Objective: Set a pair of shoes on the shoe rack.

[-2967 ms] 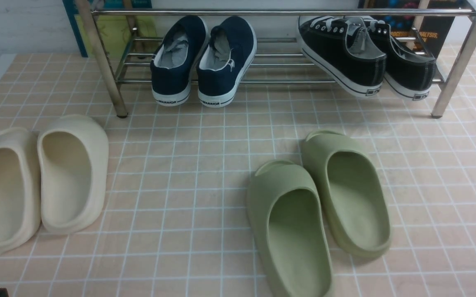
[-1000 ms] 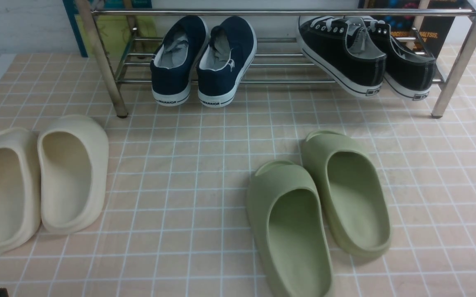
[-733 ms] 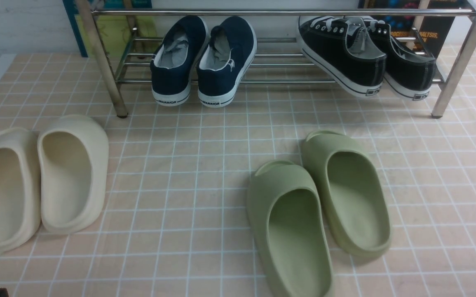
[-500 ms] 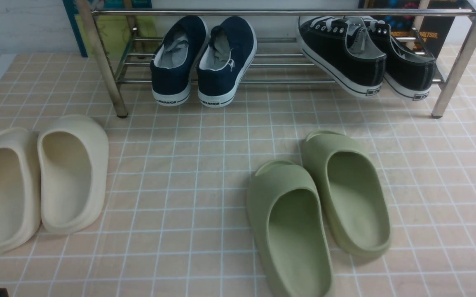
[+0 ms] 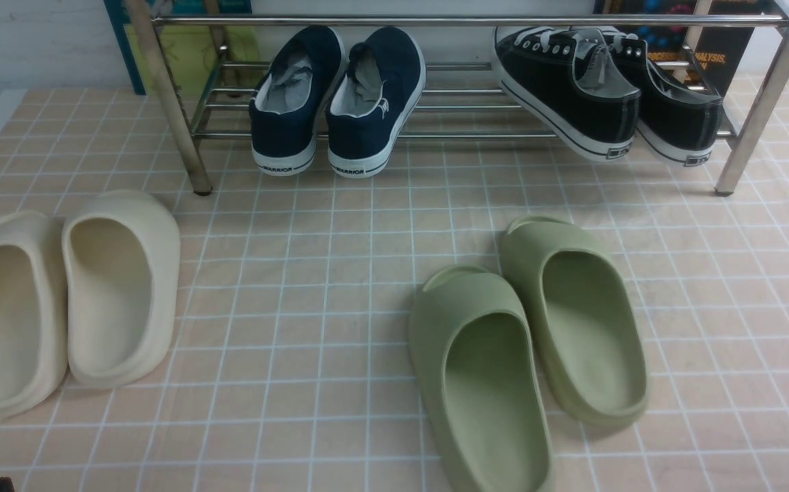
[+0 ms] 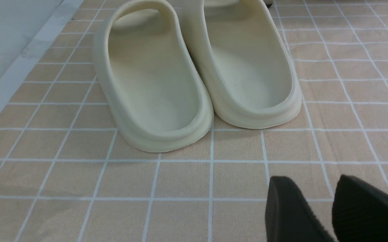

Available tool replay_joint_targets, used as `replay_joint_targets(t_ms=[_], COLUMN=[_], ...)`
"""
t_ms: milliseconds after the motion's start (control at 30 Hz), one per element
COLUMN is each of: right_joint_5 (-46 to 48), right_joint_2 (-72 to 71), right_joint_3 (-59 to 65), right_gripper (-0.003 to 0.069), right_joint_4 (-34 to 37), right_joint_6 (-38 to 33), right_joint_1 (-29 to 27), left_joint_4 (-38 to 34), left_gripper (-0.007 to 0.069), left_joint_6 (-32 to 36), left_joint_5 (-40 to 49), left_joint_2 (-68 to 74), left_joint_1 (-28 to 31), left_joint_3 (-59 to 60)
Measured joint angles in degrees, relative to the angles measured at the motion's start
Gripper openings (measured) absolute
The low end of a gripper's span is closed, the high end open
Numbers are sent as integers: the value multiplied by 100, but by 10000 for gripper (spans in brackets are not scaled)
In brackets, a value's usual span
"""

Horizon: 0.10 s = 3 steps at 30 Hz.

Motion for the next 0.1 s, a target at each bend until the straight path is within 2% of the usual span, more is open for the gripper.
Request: replay_joint_targets(t_ms=[100], right_joint_5=[0], right_joint_2=[0], right_joint_3=[0], right_gripper=[48], right_joint_4=[0], right_joint_6=[0], right_joint_1=[0], left_joint_4=[0], left_gripper=[239], left_joint_6=[0], left_joint_5=[0], left_joint_2=[0], left_joint_1=[0], left_joint_3=[0])
